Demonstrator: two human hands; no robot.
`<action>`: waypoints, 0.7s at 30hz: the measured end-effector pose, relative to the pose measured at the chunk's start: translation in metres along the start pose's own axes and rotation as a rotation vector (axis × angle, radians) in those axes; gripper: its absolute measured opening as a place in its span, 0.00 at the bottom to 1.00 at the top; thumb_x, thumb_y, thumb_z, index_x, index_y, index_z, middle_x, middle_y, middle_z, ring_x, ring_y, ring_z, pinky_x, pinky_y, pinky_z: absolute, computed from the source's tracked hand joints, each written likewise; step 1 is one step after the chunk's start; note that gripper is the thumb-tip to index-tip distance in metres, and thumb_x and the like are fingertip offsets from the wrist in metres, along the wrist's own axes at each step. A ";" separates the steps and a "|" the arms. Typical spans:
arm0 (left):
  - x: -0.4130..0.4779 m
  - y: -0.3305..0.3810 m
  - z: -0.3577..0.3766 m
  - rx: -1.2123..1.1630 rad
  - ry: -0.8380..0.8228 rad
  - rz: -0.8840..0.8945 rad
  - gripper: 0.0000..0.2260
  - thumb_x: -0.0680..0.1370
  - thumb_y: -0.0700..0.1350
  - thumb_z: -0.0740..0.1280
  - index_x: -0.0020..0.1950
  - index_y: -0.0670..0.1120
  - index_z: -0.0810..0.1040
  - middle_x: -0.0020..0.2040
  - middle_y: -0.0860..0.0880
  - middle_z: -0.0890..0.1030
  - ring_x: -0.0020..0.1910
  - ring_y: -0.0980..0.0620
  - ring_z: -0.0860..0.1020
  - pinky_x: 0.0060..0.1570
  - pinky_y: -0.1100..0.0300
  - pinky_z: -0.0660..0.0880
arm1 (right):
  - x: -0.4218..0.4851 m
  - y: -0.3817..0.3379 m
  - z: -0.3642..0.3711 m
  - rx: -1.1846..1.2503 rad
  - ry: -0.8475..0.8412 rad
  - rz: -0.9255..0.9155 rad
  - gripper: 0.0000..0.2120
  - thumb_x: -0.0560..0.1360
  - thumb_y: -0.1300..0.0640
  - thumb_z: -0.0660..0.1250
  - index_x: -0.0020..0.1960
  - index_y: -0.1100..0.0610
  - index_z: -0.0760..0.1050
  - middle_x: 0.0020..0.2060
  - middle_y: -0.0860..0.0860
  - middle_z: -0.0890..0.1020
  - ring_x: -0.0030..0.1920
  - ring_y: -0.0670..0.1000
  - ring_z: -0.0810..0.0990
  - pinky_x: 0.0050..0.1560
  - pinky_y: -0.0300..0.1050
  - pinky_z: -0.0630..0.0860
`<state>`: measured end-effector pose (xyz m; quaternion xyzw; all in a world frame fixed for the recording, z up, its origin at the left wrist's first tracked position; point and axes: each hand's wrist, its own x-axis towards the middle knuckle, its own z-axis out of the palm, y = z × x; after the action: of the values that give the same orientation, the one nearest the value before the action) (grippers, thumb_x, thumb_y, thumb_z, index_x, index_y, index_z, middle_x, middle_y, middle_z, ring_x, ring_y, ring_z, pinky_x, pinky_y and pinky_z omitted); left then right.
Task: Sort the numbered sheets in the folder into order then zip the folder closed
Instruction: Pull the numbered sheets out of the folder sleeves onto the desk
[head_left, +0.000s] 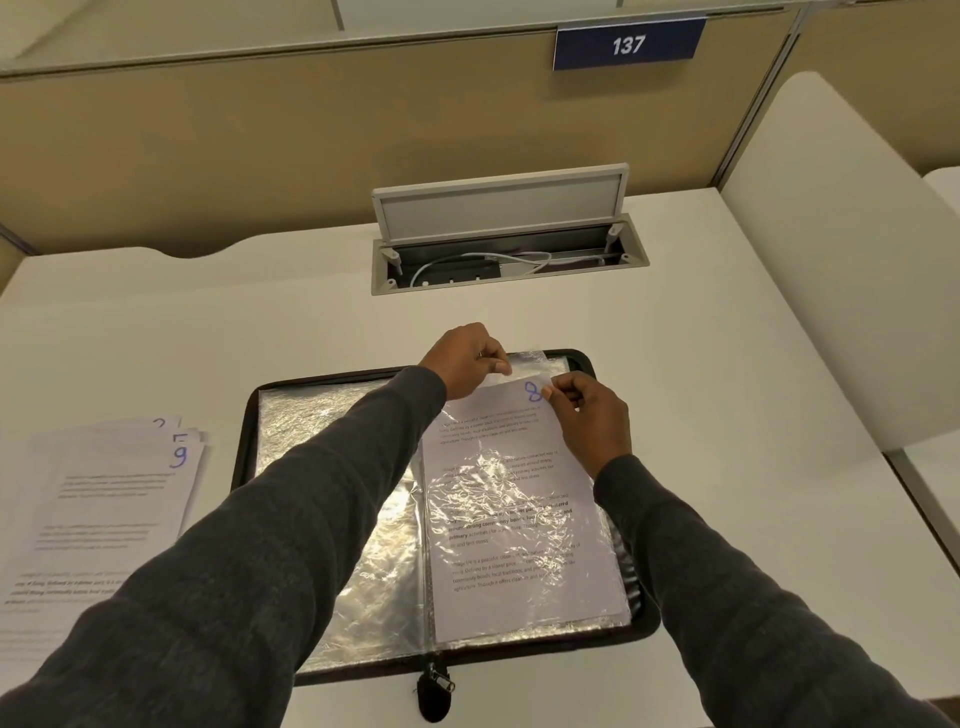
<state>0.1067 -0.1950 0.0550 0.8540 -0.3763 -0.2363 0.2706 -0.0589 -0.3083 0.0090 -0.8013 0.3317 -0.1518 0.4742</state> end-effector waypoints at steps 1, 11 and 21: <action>0.000 -0.001 0.000 -0.001 0.005 0.004 0.07 0.79 0.42 0.67 0.53 0.43 0.85 0.49 0.49 0.77 0.50 0.50 0.75 0.54 0.57 0.73 | 0.000 0.000 0.000 0.000 -0.002 -0.001 0.06 0.80 0.52 0.69 0.52 0.54 0.81 0.42 0.44 0.82 0.41 0.39 0.78 0.37 0.23 0.71; 0.001 -0.008 0.005 0.018 0.051 -0.016 0.03 0.76 0.42 0.72 0.46 0.42 0.81 0.44 0.50 0.77 0.44 0.51 0.76 0.45 0.61 0.73 | 0.001 0.000 0.004 0.019 0.005 -0.009 0.06 0.79 0.54 0.70 0.53 0.55 0.81 0.44 0.45 0.83 0.42 0.40 0.79 0.39 0.22 0.71; -0.007 -0.016 0.008 -0.105 0.046 -0.029 0.13 0.77 0.41 0.71 0.60 0.47 0.74 0.44 0.45 0.79 0.38 0.60 0.75 0.39 0.72 0.69 | 0.003 -0.001 0.002 0.052 0.013 0.010 0.07 0.79 0.53 0.70 0.53 0.56 0.81 0.45 0.47 0.84 0.42 0.41 0.80 0.42 0.30 0.76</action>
<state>0.1061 -0.1831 0.0404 0.8493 -0.3445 -0.2397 0.3201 -0.0552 -0.3083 0.0084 -0.7860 0.3345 -0.1634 0.4935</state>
